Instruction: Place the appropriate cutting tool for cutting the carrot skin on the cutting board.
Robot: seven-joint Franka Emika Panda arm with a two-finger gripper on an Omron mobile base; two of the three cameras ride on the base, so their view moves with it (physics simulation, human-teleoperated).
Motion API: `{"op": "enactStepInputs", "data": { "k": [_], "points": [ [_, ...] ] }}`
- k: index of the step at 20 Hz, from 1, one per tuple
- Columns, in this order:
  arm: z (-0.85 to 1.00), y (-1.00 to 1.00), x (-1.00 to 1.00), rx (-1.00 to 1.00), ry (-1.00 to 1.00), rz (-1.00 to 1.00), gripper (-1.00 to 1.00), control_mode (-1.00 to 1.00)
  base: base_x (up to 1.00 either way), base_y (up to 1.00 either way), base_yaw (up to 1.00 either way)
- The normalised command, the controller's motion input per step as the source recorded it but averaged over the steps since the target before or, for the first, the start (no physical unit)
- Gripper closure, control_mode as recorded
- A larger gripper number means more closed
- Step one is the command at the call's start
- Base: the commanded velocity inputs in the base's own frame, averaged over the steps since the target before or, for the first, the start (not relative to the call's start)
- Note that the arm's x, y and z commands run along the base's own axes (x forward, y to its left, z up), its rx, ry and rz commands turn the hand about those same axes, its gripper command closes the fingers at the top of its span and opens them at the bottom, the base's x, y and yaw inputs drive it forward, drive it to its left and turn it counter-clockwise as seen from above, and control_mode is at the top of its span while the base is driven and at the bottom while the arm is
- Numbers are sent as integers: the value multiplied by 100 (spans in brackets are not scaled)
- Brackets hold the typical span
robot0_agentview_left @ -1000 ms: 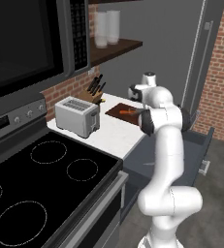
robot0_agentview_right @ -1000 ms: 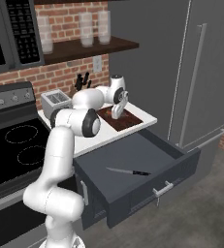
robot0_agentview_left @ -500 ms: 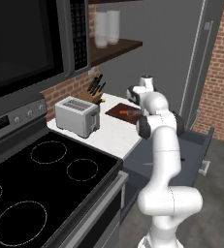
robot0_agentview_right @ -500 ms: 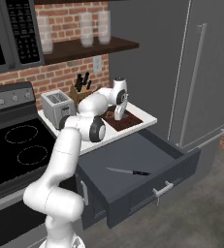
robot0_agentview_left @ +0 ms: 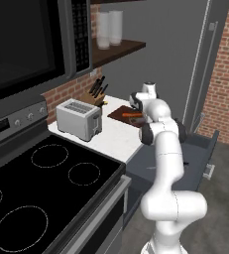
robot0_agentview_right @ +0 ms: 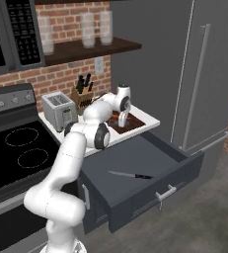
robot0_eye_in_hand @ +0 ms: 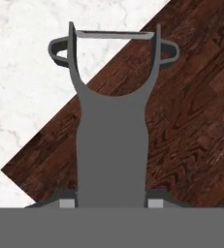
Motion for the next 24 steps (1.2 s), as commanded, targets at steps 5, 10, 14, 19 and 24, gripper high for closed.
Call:
{"op": "enactStepInputs", "data": {
  "k": [5, 10, 14, 19, 24],
  "points": [
    [-1, 0, -54, 3, -16, 0, -100, -100, 0, 0, 0],
    [1, 0, -89, 6, -27, 0, -100, -100, 0, 0, 0],
    [15, 0, -99, 9, -28, 0, -100, -100, 0, 0, 0],
    [30, 4, -100, 8, -26, 0, -100, -100, 0, 0, 0],
    [94, 4, -89, 0, -22, 0, -100, -100, 0, 0, 0]
  ]
}}
